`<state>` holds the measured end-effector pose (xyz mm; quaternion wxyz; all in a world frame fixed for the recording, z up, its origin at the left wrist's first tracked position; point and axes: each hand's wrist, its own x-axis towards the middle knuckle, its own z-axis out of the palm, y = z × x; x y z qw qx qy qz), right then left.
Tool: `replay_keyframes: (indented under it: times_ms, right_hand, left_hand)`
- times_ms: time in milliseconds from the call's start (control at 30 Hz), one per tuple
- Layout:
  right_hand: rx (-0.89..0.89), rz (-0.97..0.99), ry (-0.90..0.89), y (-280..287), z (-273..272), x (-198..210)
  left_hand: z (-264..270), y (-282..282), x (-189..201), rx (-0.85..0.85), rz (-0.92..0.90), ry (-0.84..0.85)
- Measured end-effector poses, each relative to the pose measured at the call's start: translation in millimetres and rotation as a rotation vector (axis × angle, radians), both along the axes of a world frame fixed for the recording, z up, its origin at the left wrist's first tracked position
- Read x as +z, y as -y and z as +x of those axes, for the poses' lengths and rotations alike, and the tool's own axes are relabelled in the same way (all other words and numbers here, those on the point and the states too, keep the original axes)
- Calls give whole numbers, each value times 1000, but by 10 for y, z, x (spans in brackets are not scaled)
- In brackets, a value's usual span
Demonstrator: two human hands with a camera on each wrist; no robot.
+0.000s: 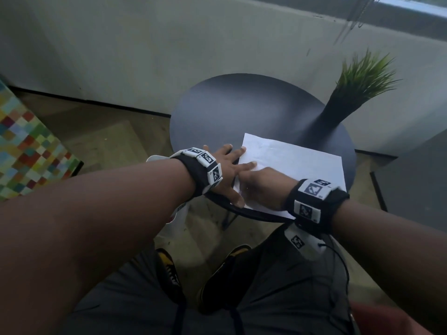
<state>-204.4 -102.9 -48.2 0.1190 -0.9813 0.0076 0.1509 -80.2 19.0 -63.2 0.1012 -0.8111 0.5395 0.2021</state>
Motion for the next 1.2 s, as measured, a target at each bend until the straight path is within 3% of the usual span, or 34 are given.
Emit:
replay_keyframes:
  times_ms: [67, 167, 300, 333, 467, 600, 767, 900, 1000, 1067, 1200]
  right_hand:
    - [-128, 28, 9, 182, 72, 47]
    - [-360, -79, 150, 305, 131, 0]
    - [-32, 42, 20, -46, -13, -10]
    - [-27, 65, 0, 17, -12, 23]
    - [-354, -41, 165, 332, 78, 1]
    - [-67, 48, 58, 78, -96, -7]
    - [-319, -55, 188, 379, -69, -8]
    - [4, 4, 54, 162, -205, 21]
    - [-236, -17, 42, 490, -177, 97]
    - [-292, -44, 89, 488, -209, 48]
    - [5, 32, -3, 130, -291, 17]
  left_hand:
    - [0, 11, 6, -7, -5, 12]
    - [-13, 10, 17, -8, -6, 39]
    - [-7, 19, 24, -5, 2, 34]
    - [-11, 25, 32, -6, 4, 35]
    - [-50, 43, 64, -8, 1, 53]
    - [-56, 60, 83, -15, 1, 48]
    - [-81, 79, 117, -19, 19, 59]
    - [-63, 100, 110, -23, 36, 57]
    - [-79, 149, 117, -25, 55, 72]
    - [-87, 166, 117, -18, 65, 83]
    - [-96, 210, 130, -30, 100, 114]
